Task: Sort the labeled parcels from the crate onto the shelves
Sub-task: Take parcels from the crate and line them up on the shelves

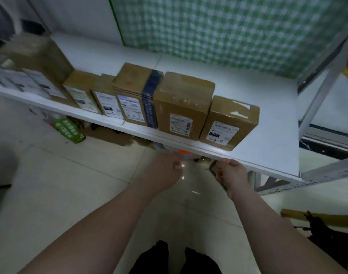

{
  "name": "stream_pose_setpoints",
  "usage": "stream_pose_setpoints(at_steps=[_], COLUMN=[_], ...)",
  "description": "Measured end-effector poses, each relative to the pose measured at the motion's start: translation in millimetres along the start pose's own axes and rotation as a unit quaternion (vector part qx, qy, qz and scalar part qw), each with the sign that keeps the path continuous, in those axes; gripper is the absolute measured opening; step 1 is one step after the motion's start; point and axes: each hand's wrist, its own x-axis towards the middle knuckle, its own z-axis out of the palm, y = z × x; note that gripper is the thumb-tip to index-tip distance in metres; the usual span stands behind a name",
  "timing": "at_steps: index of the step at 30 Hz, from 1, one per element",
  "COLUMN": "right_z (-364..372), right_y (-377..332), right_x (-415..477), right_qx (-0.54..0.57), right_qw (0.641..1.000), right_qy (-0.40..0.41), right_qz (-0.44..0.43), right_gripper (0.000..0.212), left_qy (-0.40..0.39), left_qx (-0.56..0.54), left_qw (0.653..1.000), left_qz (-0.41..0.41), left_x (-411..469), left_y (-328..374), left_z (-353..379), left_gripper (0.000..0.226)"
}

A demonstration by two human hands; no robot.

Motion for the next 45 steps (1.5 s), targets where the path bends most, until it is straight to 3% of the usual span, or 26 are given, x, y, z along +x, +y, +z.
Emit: stream_pose_setpoints(at_steps=[4, 7, 12, 20, 27, 38, 45], right_z=[41, 80, 157, 320, 455, 626, 739], right_y=[-43, -70, -85, -56, 5, 52, 65], right_x=[-85, -145, -227, -365, -482, -537, -521], right_qx=[-0.024, -0.057, -0.108, -0.122, -0.18, -0.304, -0.389], right_qw=[0.996, 0.986, 0.965, 0.942, 0.892, 0.816, 0.767], right_qy=[-0.083, -0.16, -0.237, -0.306, -0.41, -0.485, -0.504], right_qz=[0.003, 0.006, -0.036, -0.064, -0.061, -0.078, -0.083], right_gripper=[0.022, 0.004, 0.004, 0.005, 0.007, 0.005, 0.005], left_qy=[0.022, 0.048, 0.138, 0.25, 0.35, 0.429, 0.417], left_qx=[-0.037, -0.083, -0.161, -0.257, -0.275, -0.388, -0.409], left_qw=[0.995, 0.988, 0.961, 0.903, 0.831, 0.716, 0.686], left_qz=[-0.086, -0.121, -0.178, -0.238, -0.333, -0.39, -0.433], left_x=[-74, -129, -201, -321, -431, -504, -478], left_y=[-10, -29, -83, -235, -371, -497, -593], left_z=[-78, -134, -206, -296, -361, -388, -429], left_gripper=[0.021, 0.023, 0.019, 0.012, 0.015, 0.018, 0.009])
